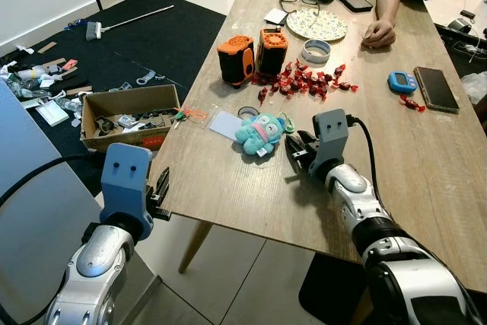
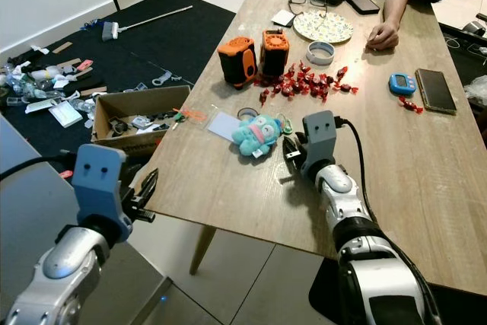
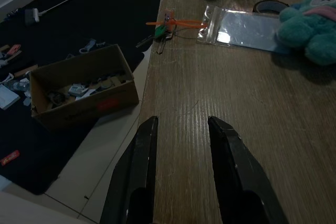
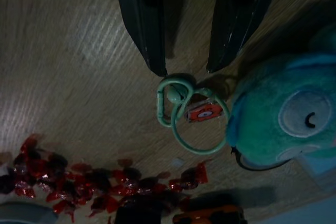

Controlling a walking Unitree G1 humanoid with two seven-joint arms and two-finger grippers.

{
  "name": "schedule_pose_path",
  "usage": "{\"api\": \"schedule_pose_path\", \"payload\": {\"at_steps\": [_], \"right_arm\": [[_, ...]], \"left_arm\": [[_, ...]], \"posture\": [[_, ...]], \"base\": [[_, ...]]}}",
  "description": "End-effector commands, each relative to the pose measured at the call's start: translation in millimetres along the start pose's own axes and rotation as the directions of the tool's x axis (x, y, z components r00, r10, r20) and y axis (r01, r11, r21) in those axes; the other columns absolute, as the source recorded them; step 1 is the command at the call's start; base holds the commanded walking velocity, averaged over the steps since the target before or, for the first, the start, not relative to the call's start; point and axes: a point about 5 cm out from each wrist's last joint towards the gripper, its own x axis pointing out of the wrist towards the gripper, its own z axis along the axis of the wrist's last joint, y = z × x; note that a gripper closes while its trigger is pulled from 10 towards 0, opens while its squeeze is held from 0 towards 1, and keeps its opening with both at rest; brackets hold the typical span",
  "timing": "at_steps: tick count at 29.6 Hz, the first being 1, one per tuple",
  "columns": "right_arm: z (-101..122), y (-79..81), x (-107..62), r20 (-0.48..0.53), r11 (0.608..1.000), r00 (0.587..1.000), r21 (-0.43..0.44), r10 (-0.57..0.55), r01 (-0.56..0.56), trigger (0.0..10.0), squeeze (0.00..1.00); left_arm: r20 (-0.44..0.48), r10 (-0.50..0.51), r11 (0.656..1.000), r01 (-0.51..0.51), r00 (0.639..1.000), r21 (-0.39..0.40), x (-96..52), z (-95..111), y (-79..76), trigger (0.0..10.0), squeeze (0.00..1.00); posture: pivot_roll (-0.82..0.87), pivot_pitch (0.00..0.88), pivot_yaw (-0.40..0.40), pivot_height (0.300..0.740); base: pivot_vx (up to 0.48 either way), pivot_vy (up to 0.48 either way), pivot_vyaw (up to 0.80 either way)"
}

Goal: Hang keys on a hook

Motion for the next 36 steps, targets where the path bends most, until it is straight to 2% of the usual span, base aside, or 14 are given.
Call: {"api": "schedule_pose_path", "payload": {"at_steps": [1,7,13,14,17,22,26,36], "right_arm": [[-23,-1.8,-9.5,-0.085,0.998,0.996,0.048,-0.025,0.029,10.0,0.00],[-15,-17.4,-8.5,-0.073,0.978,0.988,0.147,-0.139,0.148,10.0,0.00],[-1,-2.6,2.9,-0.020,0.989,0.999,0.147,-0.029,0.031,10.0,0.00],[5,4.6,7.9,-0.001,0.989,1.000,0.151,0.004,-0.004,10.0,0.00],[8,8.2,10.3,0.003,0.988,1.000,0.152,0.019,-0.019,10.0,0.00],[10,23.0,17.3,-0.022,0.991,0.997,0.118,0.073,-0.070,10.0,0.00],[8,24.6,17.5,-0.047,0.993,0.996,0.098,0.073,-0.068,10.0,0.00],[0,25.4,16.0,-0.101,0.990,0.990,0.118,0.093,-0.081,10.0,0.00]], "left_arm": [[-0.016,-0.007,1.000,0.007,1.000,0.007,-1.5,-3,-1.6,10.0,0.00],[-0.016,-0.009,1.000,0.009,1.000,0.007,-1.3,-3,-1.9,10.0,0.00],[-0.018,-0.007,1.000,0.007,1.000,0.009,-1.4,-4,-1.4,10.0,0.00],[-0.018,-0.005,1.000,0.005,1.000,0.009,-1.5,-3,-1.1,10.0,0.00],[-0.018,-0.004,1.000,0.004,1.000,0.009,-1.6,-3,-1.1,10.0,0.00],[-0.019,0.007,1.000,-0.007,1.000,0.009,-3.8,-3,-0.5,10.0,0.00],[-0.020,0.015,1.000,-0.014,1.000,0.008,-5.3,-4,0.0,10.0,0.00],[-0.021,0.014,1.000,-0.014,1.000,0.006,-5.3,-4,-0.8,10.0,0.00]], "posture": [[0.30,0.278,-0.026,0.740],[0.30,0.277,-0.026,0.740],[0.31,0.281,-0.027,0.740],[0.31,0.282,-0.030,0.740],[0.31,0.282,-0.030,0.740],[0.32,0.284,-0.033,0.740],[0.33,0.289,-0.044,0.740],[0.32,0.288,-0.042,0.740]], "base": [[0.000,0.000,0.00],[0.000,0.000,0.00],[0.000,0.000,0.00],[0.000,0.000,0.00],[0.000,0.000,0.00],[0.000,0.000,0.00],[0.000,0.000,0.00],[0.000,0.000,0.00]]}}
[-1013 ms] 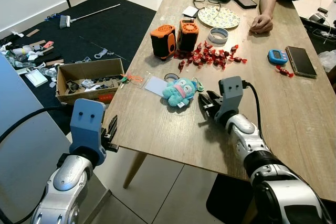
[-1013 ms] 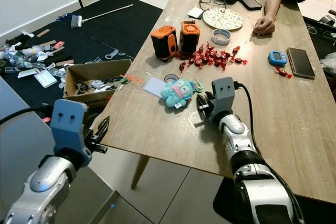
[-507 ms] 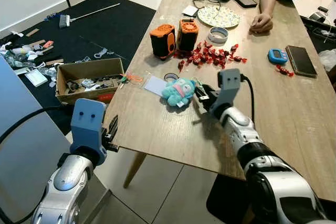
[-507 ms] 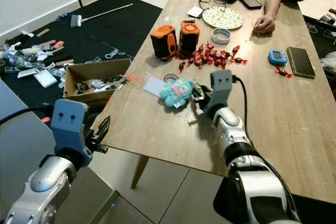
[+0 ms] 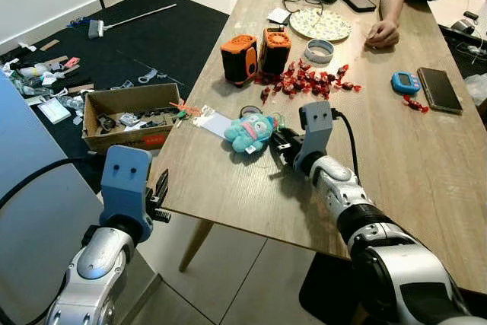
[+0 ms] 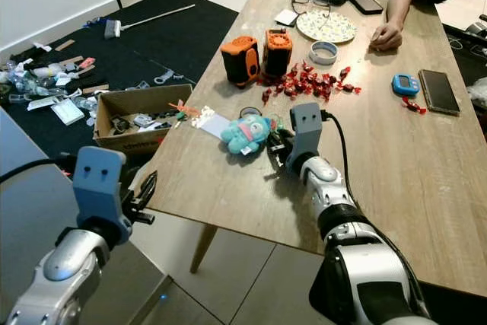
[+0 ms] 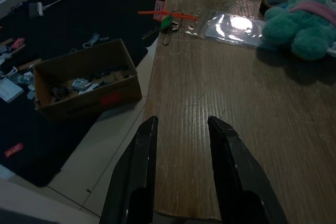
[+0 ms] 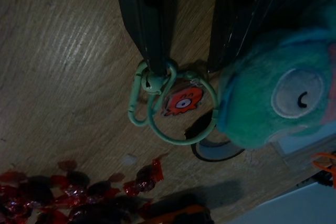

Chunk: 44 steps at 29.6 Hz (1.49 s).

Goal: Hang keys on a hook

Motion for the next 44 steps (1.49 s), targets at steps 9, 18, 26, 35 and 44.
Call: {"api": "schedule_pose_path", "payload": {"at_steps": [9,18,26,35,44], "right_arm": [[3,-9.8,-0.2,-0.008,0.993,0.993,-0.033,-0.114,0.114,10.0,0.00],[7,-15.3,-0.1,0.015,0.975,0.976,-0.060,-0.215,0.216,10.0,0.00],[6,-15.1,-0.1,0.003,0.973,0.975,-0.063,-0.222,0.222,6.8,0.00],[3,12.7,7.1,-0.028,0.970,1.000,-0.242,-0.003,-0.004,10.0,0.00],[8,19.4,9.5,-0.048,0.919,0.997,-0.387,0.065,-0.079,10.0,0.00]], "left_arm": [[-0.004,-0.007,1.000,0.007,1.000,0.012,-1.4,0,-0.2,10.0,0.00],[-0.004,-0.002,1.000,0.002,1.000,0.012,-2.2,-1,-0.4,10.0,0.00],[-0.003,-0.002,1.000,0.002,1.000,0.011,-1.5,-1,-1.1,10.0,0.00],[0.000,-0.007,1.000,0.007,1.000,0.012,-0.8,0,-1.5,10.0,0.00],[0.001,-0.006,1.000,0.006,1.000,0.008,-0.1,0,-2.3,10.0,0.00]], "posture": [[0.33,0.275,-0.034,0.740],[0.33,0.270,-0.040,0.740],[0.33,0.262,-0.042,0.740],[0.33,0.263,-0.040,0.740],[0.32,0.266,-0.043,0.740]], "base": [[0.000,0.000,0.00],[0.000,0.000,0.00],[0.000,0.000,0.00],[0.000,0.000,0.00],[0.000,0.000,0.00]]}}
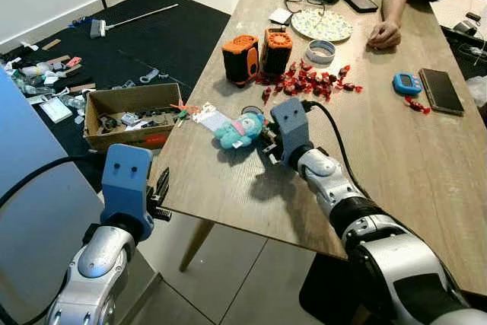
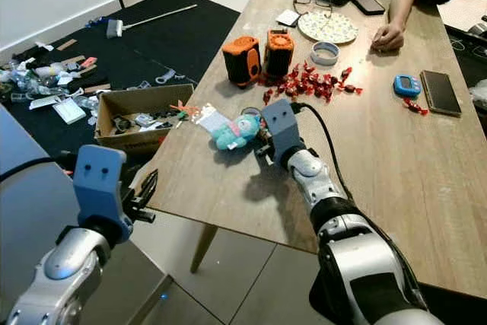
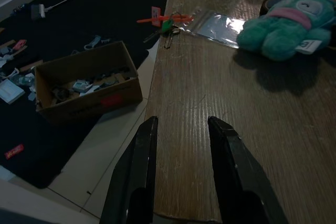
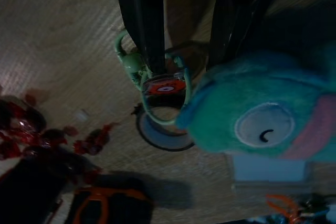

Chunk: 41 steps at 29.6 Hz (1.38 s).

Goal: Hang keys on a hook

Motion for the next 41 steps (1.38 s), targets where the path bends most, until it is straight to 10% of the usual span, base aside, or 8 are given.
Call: {"api": "schedule_pose_path", "payload": {"at_steps": [1,12,14,25,26,27,28,41], "right_arm": [[-3,-2.6,-1.8,-0.019,0.999,1.000,-0.043,0.004,-0.005,10.0,0.00],[-5,-9.3,-1.9,-0.052,0.997,0.996,-0.026,-0.071,0.070,8.0,0.00],[-6,-9.8,-2.1,-0.055,0.997,0.995,-0.003,-0.082,0.082,0.0,0.00],[-7,-9.3,-2.1,-0.052,0.996,0.995,0.017,-0.087,0.088,0.0,0.00],[-5,-9.8,-2.1,-0.040,0.996,0.995,0.023,-0.090,0.091,4.4,0.00],[-5,-9.8,-2.1,-0.040,0.996,0.995,0.023,-0.090,0.091,4.4,0.00],[3,-12.5,-1.7,0.023,0.994,0.994,0.038,-0.106,0.105,10.0,0.00],[110,-45.4,-25.8,0.624,0.960,0.739,0.067,-0.254,0.273,10.0,0.00]], "left_arm": [[-0.009,-0.004,1.000,0.004,1.000,0.006,-1.2,-2,-1.6,10.0,0.00],[-0.012,-0.004,1.000,0.004,1.000,0.007,-1.6,-3,-1.5,10.0,0.00],[-0.012,-0.001,1.000,0.001,1.000,0.007,-2.1,-3,-1.2,10.0,0.00],[-0.014,0.003,1.000,-0.003,1.000,0.005,-3.0,-3,-1.1,10.0,0.00],[-0.014,0.003,1.000,-0.003,1.000,0.005,-2.9,-3,-1.1,10.0,0.00],[-0.014,0.003,1.000,-0.003,1.000,0.005,-2.9,-3,-1.1,10.0,0.00],[-0.015,0.003,1.000,-0.003,1.000,0.005,-2.9,-3,-1.1,10.0,0.00],[-0.015,-0.012,1.000,0.011,1.000,-0.005,0.3,-6,-7.4,10.0,0.00]], "posture": [[0.33,0.267,-0.043,0.740],[0.33,0.271,-0.043,0.740],[0.33,0.272,-0.043,0.740],[0.33,0.274,-0.043,0.740],[0.33,0.273,-0.043,0.740],[0.33,0.273,-0.043,0.740],[0.33,0.273,-0.044,0.740],[0.30,0.248,-0.041,0.740]], "base": [[0.000,0.000,0.00],[0.000,0.000,0.00],[0.000,0.000,0.00],[0.000,0.000,0.00],[0.000,0.000,0.00],[0.000,0.000,0.00],[0.000,0.000,0.00],[0.000,0.000,0.00]]}}
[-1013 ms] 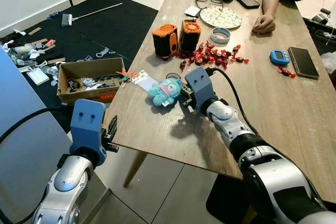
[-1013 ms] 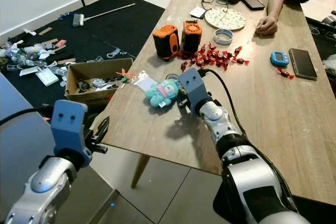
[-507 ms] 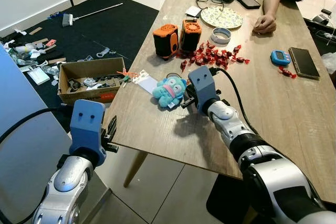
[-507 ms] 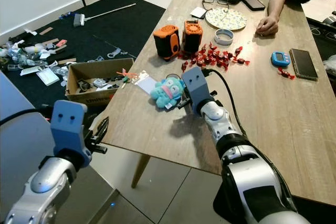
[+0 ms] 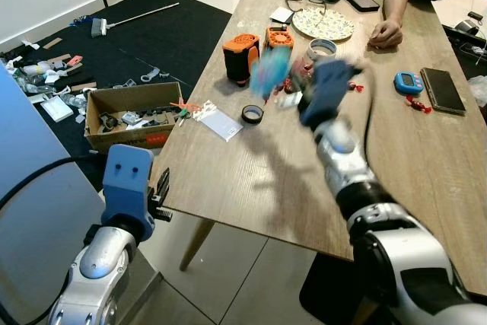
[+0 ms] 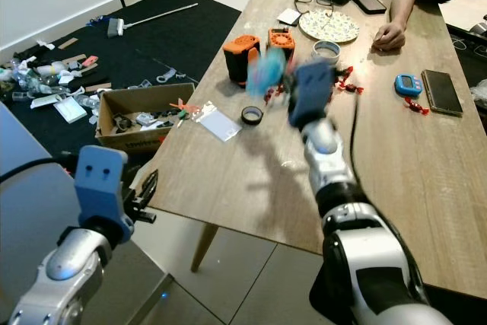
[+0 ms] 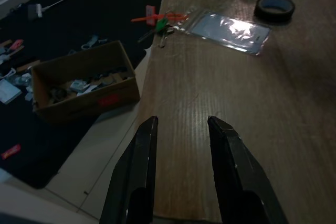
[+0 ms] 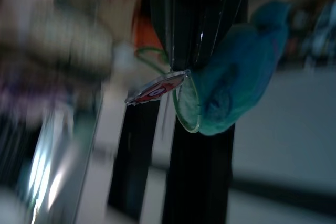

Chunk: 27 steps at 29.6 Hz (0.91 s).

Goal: Hang keys on a hook

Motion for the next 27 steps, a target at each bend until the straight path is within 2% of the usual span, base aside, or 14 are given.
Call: {"api": "schedule_pose_path", "payload": {"at_steps": [1,2,5,7,9,13,15,16,17,18,19,20,23,27], "right_arm": [[-9,13.9,-12.1,-0.033,0.985,0.993,-0.127,0.111,-0.114,10.0,0.00],[-14,17.5,-16.2,-0.064,0.969,0.988,-0.192,0.144,-0.153,10.0,0.00],[-18,19.8,-22.2,-0.076,0.965,0.984,-0.195,0.164,-0.176,10.0,0.00],[-48,40.3,-51.7,-0.259,0.846,0.895,-0.310,0.364,-0.434,10.0,0.00],[-79,49.9,-88.2,-0.454,0.748,0.746,-0.226,0.486,-0.625,10.0,0.00],[-73,45.8,-100.6,-0.437,0.711,0.709,-0.195,0.554,-0.676,10.0,0.00],[-65,42.5,-103.3,-0.432,0.644,0.673,-0.238,0.600,-0.727,10.0,0.00],[-65,42.5,-103.3,-0.432,0.644,0.673,-0.238,0.600,-0.727,10.0,0.00],[-60,42.5,-107.6,-0.444,0.540,0.614,-0.296,0.653,-0.788,10.0,0.00],[-60,42.5,-107.6,-0.444,0.540,0.614,-0.296,0.653,-0.788,10.0,0.00],[-57,40.4,-111.2,-0.478,0.430,0.560,-0.361,0.676,-0.827,10.0,0.00],[-56,38.8,-114.2,-0.503,0.355,0.525,-0.399,0.687,-0.845,10.0,0.00],[-53,33.5,-113.1,-0.511,0.308,0.523,-0.448,0.682,-0.839,10.0,0.00],[-38,10.2,-90.4,-0.481,0.285,0.639,-0.618,0.601,-0.733,10.0,0.00]], "left_arm": [[-0.015,-0.008,1.000,0.008,1.000,-0.008,1.5,-5,-3.2,10.0,0.00],[-0.013,-0.011,1.000,0.010,1.000,-0.011,2.9,-5,-4.2,10.0,0.00],[-0.010,-0.012,1.000,0.012,1.000,-0.012,4.2,-5,-4.8,10.0,0.00],[0.000,-0.011,1.000,0.011,1.000,-0.016,7.3,-4,-4.9,10.0,0.00],[0.009,-0.011,1.000,0.011,1.000,-0.016,9.8,-3,-4.8,10.0,0.00],[0.019,0.000,1.000,0.000,1.000,-0.018,11.2,-2,-2.2,10.0,0.00],[0.022,0.003,1.000,-0.003,1.000,-0.016,12.0,-3,-1.5,10.0,0.00],[0.022,0.003,1.000,-0.003,1.000,-0.016,12.0,-3,-1.5,10.0,0.00],[0.025,0.003,1.000,-0.002,1.000,-0.017,13.4,-3,-1.4,10.0,0.00],[0.025,0.003,1.000,-0.002,1.000,-0.017,13.4,-3,-1.4,10.0,0.00],[0.031,0.001,1.000,-0.001,1.000,-0.017,15.2,-2,-1.5,10.0,0.00],[0.035,0.000,1.000,0.000,0.999,-0.017,16.5,-2,-1.8,10.0,0.00],[0.043,0.000,1.000,0.000,0.999,-0.019,18.3,0,-1.8,10.0,0.00],[0.071,0.003,0.999,0.000,0.998,-0.038,23.6,5,0.0,10.0,0.00]], "posture": [[0.30,0.248,-0.041,0.740],[0.29,0.241,-0.045,0.740],[0.29,0.237,-0.047,0.740],[0.27,0.220,-0.055,0.740],[0.27,0.213,-0.058,0.740],[0.26,0.199,-0.062,0.740],[0.25,0.187,-0.062,0.740],[0.25,0.187,-0.062,0.740],[0.25,0.182,-0.061,0.740],[0.25,0.182,-0.061,0.740],[0.24,0.174,-0.063,0.740],[0.24,0.168,-0.064,0.740],[0.24,0.162,-0.065,0.740],[0.21,0.139,-0.064,0.740]], "base": [[0.000,0.000,0.00],[0.000,0.000,0.00],[0.000,0.000,0.00],[0.000,0.000,0.00],[0.000,0.000,0.00],[0.000,0.000,0.00],[0.000,0.000,0.00],[0.000,0.000,0.00],[0.000,0.000,0.00],[0.000,0.000,0.00],[0.000,0.000,0.00],[0.000,0.000,0.00],[0.000,0.000,0.00],[0.000,0.000,0.00]]}}
